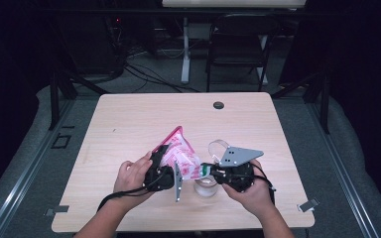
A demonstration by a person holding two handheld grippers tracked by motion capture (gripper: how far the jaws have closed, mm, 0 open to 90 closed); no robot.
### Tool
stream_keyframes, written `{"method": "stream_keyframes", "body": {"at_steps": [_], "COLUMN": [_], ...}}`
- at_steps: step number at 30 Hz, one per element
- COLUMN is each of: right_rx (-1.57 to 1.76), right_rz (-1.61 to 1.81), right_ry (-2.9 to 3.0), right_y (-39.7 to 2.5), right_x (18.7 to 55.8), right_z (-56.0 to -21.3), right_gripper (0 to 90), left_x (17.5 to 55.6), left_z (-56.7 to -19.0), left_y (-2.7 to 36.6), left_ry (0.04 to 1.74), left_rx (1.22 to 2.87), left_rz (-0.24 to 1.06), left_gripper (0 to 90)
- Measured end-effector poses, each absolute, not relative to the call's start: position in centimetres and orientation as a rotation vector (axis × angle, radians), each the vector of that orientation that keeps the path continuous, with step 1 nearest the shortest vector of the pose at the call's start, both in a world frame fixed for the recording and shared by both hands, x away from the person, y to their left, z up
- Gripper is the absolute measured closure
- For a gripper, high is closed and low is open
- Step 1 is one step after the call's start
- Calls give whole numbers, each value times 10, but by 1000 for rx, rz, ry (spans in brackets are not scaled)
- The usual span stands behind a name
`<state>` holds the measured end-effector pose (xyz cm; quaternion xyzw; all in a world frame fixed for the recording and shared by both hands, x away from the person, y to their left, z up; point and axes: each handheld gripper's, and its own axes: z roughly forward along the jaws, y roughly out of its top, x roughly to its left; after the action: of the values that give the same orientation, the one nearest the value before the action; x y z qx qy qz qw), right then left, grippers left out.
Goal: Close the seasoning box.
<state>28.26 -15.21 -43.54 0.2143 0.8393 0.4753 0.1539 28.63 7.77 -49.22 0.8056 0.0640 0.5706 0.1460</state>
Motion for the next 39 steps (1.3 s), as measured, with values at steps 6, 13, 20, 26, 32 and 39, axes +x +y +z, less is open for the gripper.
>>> {"method": "stream_keyframes", "body": {"at_steps": [6,13,20,26,32,39], "right_rx": [614,624,635,640,639,664], "right_rz": [1349,1351,1349,1348,1343,1349], "right_ry": [2411,2409,2402,2403,2405,2413], "right_y": [-152,-155,-157,-158,-159,-159], "right_x": [283,285,286,286,286,286], "right_z": [-436,-437,-438,-438,-438,-438], "right_gripper": [884,887,896,900,900,900], "left_x": [286,286,285,285,284,283], "left_z": [-492,-491,-491,-490,-490,-490], "left_y": [77,75,74,73,72,72], "left_ry": [183,164,157,141,124,116], "left_rx": [2319,2307,2299,2298,2301,2304], "left_rz": [1642,1656,1675,1680,1697,1702], "left_gripper": [616,617,617,617,618,618]}}
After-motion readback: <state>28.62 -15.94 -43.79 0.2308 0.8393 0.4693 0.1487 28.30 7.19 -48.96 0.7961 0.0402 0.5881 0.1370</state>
